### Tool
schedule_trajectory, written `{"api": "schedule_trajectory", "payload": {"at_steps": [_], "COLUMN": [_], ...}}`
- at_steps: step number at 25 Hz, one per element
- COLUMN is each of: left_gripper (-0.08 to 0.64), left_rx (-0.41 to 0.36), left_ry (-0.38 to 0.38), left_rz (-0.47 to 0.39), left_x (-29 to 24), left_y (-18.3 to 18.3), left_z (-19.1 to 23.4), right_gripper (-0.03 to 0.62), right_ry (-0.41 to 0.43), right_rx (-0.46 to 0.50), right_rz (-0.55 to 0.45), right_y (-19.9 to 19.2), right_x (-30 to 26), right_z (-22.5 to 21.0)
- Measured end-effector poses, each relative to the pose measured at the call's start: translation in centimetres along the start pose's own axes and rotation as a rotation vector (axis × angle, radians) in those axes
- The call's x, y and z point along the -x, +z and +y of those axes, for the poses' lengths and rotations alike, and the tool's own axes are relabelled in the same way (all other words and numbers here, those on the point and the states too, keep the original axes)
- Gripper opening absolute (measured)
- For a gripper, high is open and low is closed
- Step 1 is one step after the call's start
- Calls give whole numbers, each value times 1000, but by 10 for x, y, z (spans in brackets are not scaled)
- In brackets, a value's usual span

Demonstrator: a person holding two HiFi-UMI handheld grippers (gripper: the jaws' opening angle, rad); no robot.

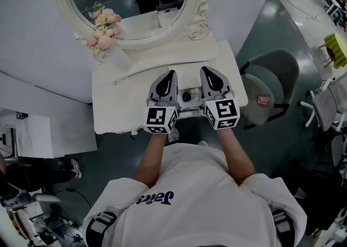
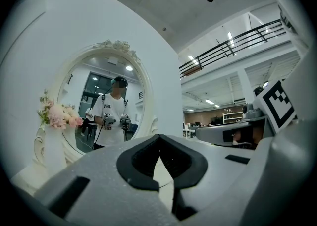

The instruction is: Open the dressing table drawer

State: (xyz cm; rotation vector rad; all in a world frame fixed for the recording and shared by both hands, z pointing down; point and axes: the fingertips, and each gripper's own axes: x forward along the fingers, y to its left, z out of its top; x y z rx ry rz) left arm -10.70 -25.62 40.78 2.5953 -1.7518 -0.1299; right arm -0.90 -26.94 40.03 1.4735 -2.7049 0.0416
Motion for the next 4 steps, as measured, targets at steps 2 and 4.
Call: {"api": "schedule_trajectory", "payload": {"at_steps": [2, 4], "left_gripper": [14, 14], "left_rx": [1, 3], "left_ry": [-2, -4], "left_rz": [8, 18], "left_x": [-3, -7], "left_y": [-3, -7], "left_z": [1, 1], "right_gripper": [8, 8], "right_ry": [-1, -2], "right_rx": [-3, -7], "right_rz": [6, 10], "right_y": [-2, -4], "right_x": [-2, -4], "right_z": [-2, -4]}}
